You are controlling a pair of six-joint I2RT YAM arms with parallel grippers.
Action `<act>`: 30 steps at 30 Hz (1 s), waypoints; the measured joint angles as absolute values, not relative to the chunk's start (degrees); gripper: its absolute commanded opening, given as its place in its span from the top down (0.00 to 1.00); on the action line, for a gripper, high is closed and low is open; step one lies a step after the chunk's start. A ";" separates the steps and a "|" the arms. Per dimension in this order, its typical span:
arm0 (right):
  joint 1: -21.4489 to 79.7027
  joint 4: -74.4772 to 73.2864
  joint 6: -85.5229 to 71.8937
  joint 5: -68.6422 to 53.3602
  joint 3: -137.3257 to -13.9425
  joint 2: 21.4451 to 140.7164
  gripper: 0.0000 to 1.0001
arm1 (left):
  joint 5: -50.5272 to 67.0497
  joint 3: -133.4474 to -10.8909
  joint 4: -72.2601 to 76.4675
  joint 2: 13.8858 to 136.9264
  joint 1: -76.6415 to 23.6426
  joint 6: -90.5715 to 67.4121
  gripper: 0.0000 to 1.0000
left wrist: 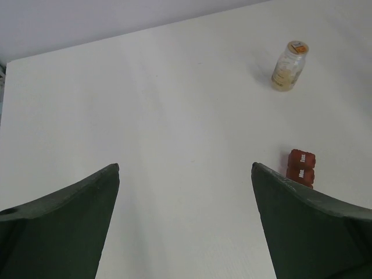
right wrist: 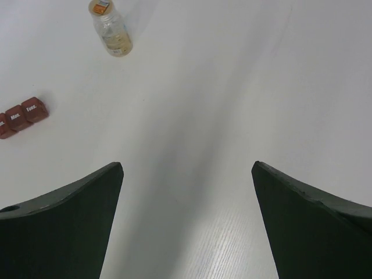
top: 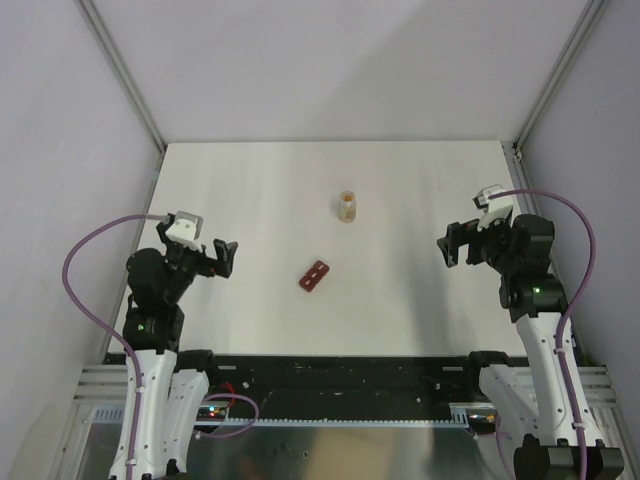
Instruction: Sort the pills into containers
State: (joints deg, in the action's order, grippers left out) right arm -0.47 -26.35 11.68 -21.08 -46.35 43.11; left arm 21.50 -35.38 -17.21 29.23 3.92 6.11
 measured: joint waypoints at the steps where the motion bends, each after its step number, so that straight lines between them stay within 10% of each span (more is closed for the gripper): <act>1: -0.47 -26.35 11.68 -21.10 -46.35 43.13 0.00 | 21.87 -35.38 -17.26 29.26 3.92 6.13 0.02; 30: 12.08 -27.44 15.57 -13.37 -47.03 45.04 0.00 | 27.38 -35.38 -21.32 30.89 -0.34 11.40 0.02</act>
State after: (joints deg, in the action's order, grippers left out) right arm 12.08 -27.44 15.57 -13.37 -47.03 45.04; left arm 27.38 -35.38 -21.32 30.89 -0.34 11.40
